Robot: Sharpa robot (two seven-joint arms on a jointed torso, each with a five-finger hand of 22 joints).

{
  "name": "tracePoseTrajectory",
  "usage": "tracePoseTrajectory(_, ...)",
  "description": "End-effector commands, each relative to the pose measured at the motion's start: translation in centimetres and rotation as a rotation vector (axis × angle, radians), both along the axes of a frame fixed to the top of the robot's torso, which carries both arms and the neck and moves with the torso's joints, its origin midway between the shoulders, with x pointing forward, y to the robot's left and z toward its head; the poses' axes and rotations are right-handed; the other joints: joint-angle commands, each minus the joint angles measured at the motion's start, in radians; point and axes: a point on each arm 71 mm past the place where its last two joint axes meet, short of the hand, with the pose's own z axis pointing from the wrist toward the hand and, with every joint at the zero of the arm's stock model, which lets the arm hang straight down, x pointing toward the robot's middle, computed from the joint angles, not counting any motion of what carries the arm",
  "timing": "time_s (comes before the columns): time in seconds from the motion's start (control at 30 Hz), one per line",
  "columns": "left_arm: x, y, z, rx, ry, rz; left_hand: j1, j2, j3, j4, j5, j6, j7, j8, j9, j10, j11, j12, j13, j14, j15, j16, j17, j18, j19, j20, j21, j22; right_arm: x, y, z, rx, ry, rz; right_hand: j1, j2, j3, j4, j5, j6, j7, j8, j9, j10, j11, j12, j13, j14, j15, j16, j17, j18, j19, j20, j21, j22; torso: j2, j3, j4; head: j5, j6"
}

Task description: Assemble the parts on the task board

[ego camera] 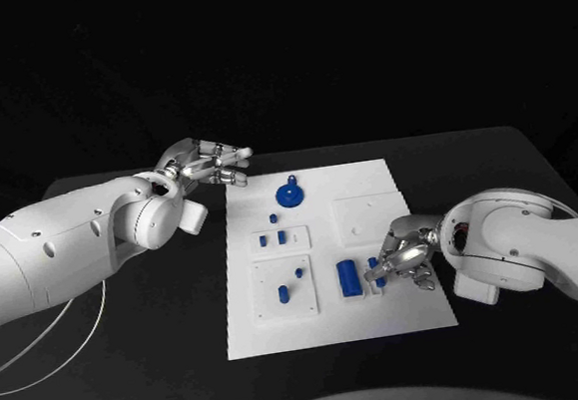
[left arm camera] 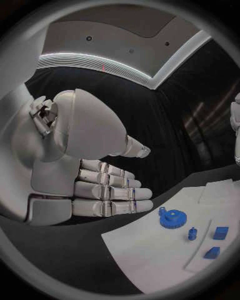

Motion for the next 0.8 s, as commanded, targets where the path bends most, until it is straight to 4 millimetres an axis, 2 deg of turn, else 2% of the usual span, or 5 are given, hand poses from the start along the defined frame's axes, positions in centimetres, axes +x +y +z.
tracePoseTrajectory(0.03, -0.1, -0.2, 0.0, -0.003, 0.001, -0.018, -0.01, 0.002, -0.001, 0.007, -0.005, -0.005, -0.002, -0.003, 0.001, -0.007, -0.003, -0.001, 0.002, -0.002, -0.001, 0.002, 0.002, -0.018, 0.007, 0.002, 0.006, -0.001, -0.2, -0.4, -0.2, -0.038, 0.032, -0.015, 0.011, 0.007, 0.135, -0.143, 0.004, 0.007, -0.002, 0.005, 0.003, 0.004, -0.005, -0.005, -0.002, -0.003, -0.004, -0.006, -0.002, -0.011, 0.045, -0.002, -0.003, -0.002, 0.0, 0.0, 0.0002, 0.001, -0.001)
tracePoseTrajectory(0.23, -0.1, -0.2, 0.0, -0.002, 0.002, -0.019, -0.01, 0.0, -0.001, 0.008, -0.005, -0.004, -0.003, -0.003, 0.001, -0.007, -0.003, -0.001, 0.002, -0.003, -0.001, 0.002, 0.002, -0.018, 0.007, 0.002, 0.006, -0.002, -0.1, -1.0, -0.5, -0.062, 0.057, -0.008, 0.01, 0.007, 0.134, -0.144, 0.003, 0.007, -0.002, 0.004, 0.002, 0.003, -0.005, -0.006, -0.003, -0.003, -0.004, -0.007, -0.002, -0.011, 0.045, -0.001, -0.005, -0.002, -0.001, -0.0012, 0.0006, 0.001, -0.003)
tracePoseTrajectory(0.8, -0.1, -0.3, 0.0, -0.002, 0.003, -0.019, -0.01, 0.0, -0.001, 0.008, -0.005, -0.004, -0.003, -0.003, 0.001, -0.007, -0.003, -0.001, 0.002, -0.003, -0.001, 0.002, 0.002, -0.018, 0.007, 0.002, 0.006, -0.002, 0.1, -1.2, -1.3, -0.091, 0.087, 0.009, 0.01, 0.01, 0.126, -0.149, -0.004, 0.007, -0.003, 0.005, -0.002, 0.001, -0.004, -0.008, -0.005, -0.003, -0.003, -0.008, -0.003, -0.011, 0.044, 0.0, -0.012, -0.005, 0.0, -0.0001, 0.0005, 0.005, -0.008)
